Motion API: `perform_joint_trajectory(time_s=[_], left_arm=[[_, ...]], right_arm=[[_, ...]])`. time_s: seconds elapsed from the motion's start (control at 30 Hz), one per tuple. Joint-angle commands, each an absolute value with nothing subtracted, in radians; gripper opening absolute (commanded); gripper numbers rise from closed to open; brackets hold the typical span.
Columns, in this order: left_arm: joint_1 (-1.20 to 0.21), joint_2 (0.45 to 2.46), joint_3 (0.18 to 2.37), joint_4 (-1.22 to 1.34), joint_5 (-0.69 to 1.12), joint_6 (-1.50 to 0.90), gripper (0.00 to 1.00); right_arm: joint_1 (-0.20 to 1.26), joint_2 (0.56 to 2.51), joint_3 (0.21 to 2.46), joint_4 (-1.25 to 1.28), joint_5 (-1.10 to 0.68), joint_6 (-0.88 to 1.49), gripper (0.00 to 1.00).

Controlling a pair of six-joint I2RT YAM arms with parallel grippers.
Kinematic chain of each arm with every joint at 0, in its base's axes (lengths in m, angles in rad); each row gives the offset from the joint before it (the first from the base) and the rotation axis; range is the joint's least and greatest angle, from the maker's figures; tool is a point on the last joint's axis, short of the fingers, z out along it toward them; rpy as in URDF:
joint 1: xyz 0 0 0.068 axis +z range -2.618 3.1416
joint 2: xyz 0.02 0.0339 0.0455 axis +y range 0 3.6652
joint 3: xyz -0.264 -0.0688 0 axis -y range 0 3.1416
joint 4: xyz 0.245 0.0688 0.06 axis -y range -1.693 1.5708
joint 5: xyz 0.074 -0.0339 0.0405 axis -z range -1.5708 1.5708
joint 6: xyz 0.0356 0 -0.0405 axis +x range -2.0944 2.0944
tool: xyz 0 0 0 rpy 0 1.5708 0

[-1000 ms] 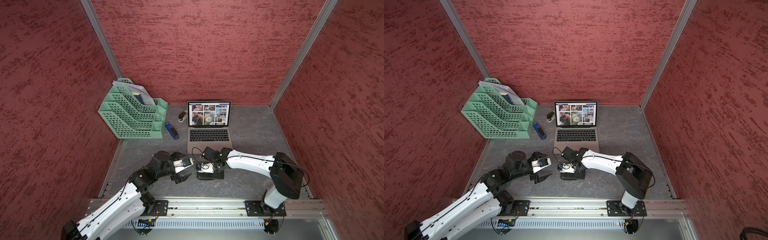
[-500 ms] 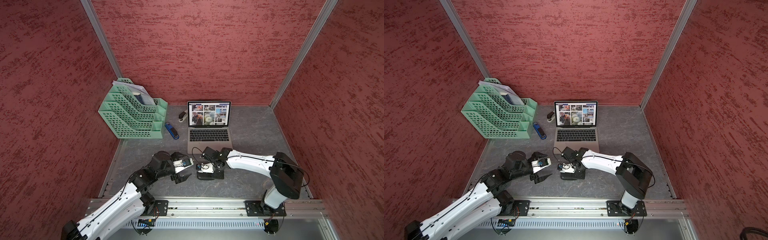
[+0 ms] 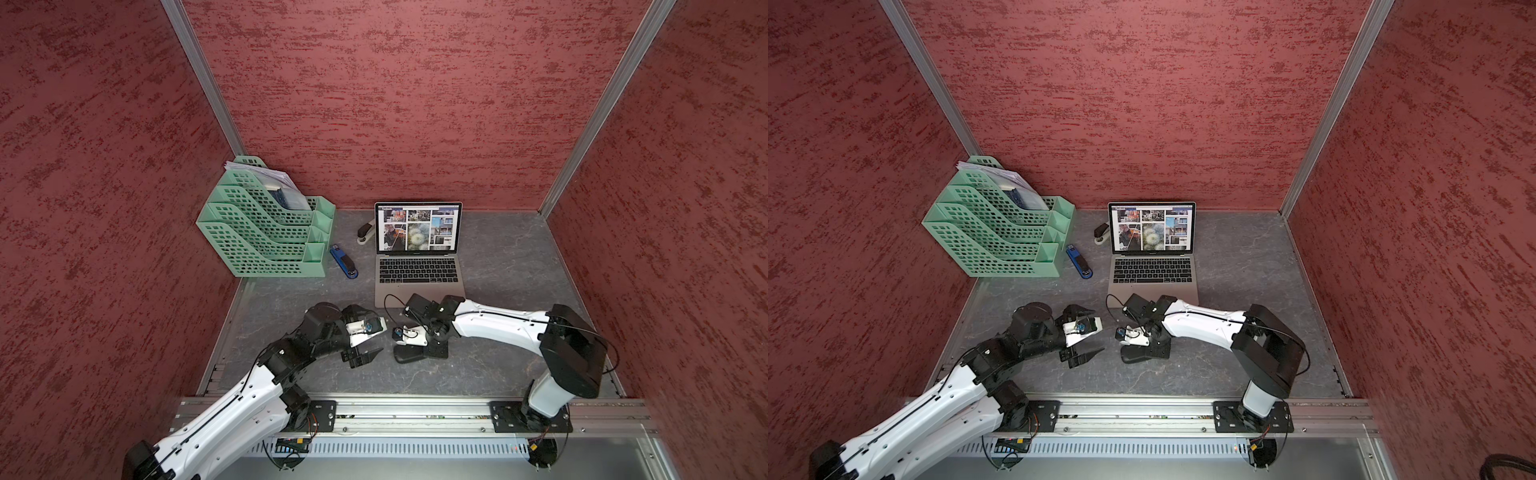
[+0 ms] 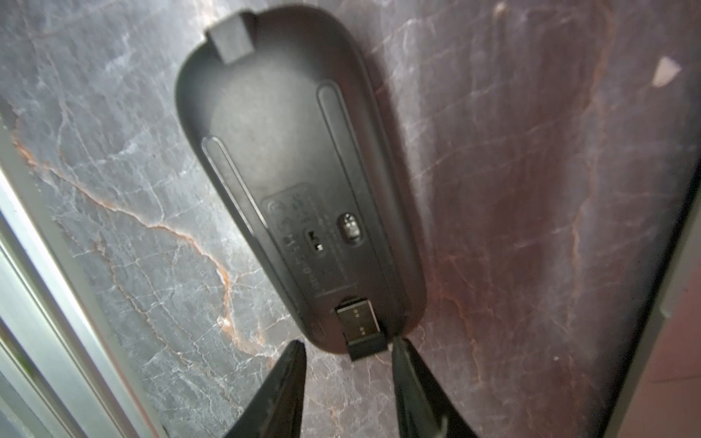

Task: Remove the wireless mouse receiver from the laptop
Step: Insert the USB plug into the mouse.

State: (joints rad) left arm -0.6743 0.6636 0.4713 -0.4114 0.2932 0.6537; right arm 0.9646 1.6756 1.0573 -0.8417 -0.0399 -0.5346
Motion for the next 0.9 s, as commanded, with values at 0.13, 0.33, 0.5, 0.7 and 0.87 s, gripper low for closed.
perform_joint_trajectory(time_s=[0.13,0.33,0.5,0.7,0.87], left_arm=[[-0.673,0.657,0.458,-0.421,0.302,0.667,1.0],[-0.673,0.658,0.463,-0.422,0.312,0.667,1.0],[-0.674,0.654,0.475,-0.43,0.31,0.677,1.0],[-0.674,0.64,0.513,-0.427,0.315,0.659,1.0],[-0.68,0.704,0.606,-0.351,0.358,0.485,1.0]], right_arm=[[0.96,1.676,1.071,-0.853,-0.024,-0.529,0.45],[0.96,1.644,1.096,-0.891,-0.004,-0.53,0.65],[0.952,1.57,1.117,-0.927,0.039,-0.533,0.68],[0.871,1.37,1.107,-0.931,0.116,-0.469,0.72],[0.719,1.227,1.145,-0.914,0.153,-0.126,0.98]])
